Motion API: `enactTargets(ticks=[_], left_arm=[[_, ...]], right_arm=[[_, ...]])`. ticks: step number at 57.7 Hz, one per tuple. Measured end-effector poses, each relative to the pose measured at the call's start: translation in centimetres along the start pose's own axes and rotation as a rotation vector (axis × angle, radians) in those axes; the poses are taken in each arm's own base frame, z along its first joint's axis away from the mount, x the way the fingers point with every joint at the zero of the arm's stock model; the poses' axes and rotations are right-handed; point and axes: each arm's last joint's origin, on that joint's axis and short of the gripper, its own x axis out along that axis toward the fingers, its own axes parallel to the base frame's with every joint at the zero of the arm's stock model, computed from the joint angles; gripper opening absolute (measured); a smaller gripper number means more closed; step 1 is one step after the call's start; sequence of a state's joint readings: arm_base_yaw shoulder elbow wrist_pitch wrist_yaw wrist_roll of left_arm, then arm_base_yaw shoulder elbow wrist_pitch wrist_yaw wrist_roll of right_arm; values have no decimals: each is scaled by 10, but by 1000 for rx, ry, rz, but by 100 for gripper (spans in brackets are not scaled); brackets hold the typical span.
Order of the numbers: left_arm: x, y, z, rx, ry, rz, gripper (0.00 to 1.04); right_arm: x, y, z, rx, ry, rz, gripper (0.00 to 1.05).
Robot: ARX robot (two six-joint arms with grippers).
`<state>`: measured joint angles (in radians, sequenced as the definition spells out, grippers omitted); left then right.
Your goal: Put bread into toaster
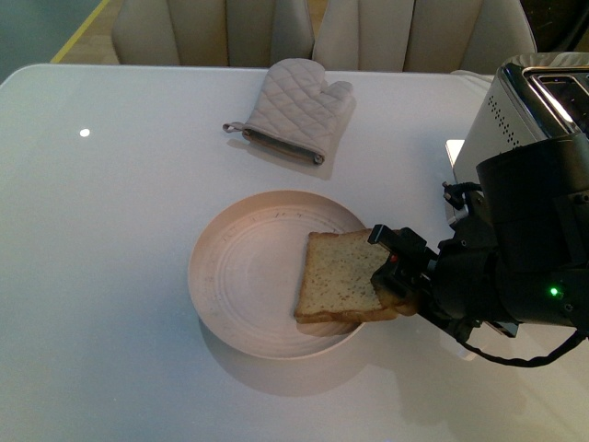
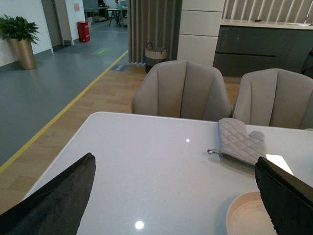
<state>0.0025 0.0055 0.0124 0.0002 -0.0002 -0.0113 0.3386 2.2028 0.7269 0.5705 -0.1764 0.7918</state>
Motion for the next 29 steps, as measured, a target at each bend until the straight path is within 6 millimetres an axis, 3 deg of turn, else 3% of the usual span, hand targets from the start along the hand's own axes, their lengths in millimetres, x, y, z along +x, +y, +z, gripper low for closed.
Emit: enactTargets(ticks=[12,17,29], left_arm=[[0,0,0,0,0,0,97],[0,0,0,0,0,0,97],[0,0,0,0,0,0,97]], right_arm=[[-14,13,8,-40,-61,47,6],[-24,22,14,-52,-102,87,4],[-70,49,40,-94,-240,203,4]])
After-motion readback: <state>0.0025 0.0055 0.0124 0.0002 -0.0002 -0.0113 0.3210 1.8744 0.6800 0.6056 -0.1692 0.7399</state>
